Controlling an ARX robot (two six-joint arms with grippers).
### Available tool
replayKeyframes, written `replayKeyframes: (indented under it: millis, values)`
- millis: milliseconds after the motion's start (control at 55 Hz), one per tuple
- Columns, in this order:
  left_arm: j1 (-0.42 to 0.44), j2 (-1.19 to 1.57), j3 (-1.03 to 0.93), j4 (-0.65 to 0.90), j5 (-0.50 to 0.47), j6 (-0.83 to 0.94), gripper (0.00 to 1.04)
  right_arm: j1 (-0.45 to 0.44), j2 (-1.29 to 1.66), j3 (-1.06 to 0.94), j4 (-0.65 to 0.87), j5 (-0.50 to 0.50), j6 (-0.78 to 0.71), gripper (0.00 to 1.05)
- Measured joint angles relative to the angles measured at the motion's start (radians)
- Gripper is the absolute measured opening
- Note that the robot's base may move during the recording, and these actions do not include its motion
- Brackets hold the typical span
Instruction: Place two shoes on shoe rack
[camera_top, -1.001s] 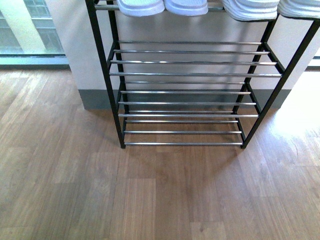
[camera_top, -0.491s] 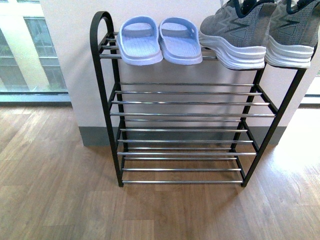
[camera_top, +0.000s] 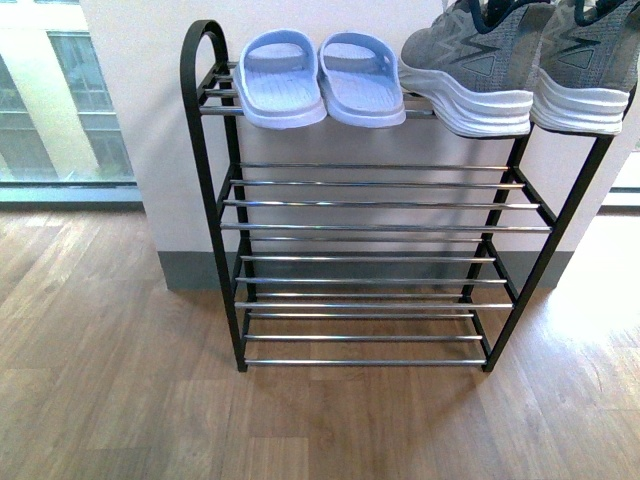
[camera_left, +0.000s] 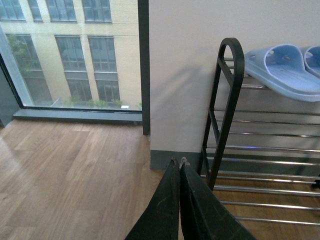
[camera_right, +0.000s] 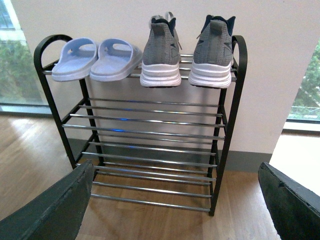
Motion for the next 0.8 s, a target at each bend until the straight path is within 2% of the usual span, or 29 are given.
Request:
replayKeyframes:
  millis: [73, 801]
  values:
    - [0.000, -0.022, -0.028, 0.006, 0.000, 0.000, 0.01, 0.000, 0.000, 0.000, 0.000, 0.000, 0.000, 0.95]
    - [0.000, -0.404, -0.031, -0.358, 0.000, 0.000, 0.01, 0.000, 0.000, 0.000, 0.000, 0.000, 0.000, 0.95]
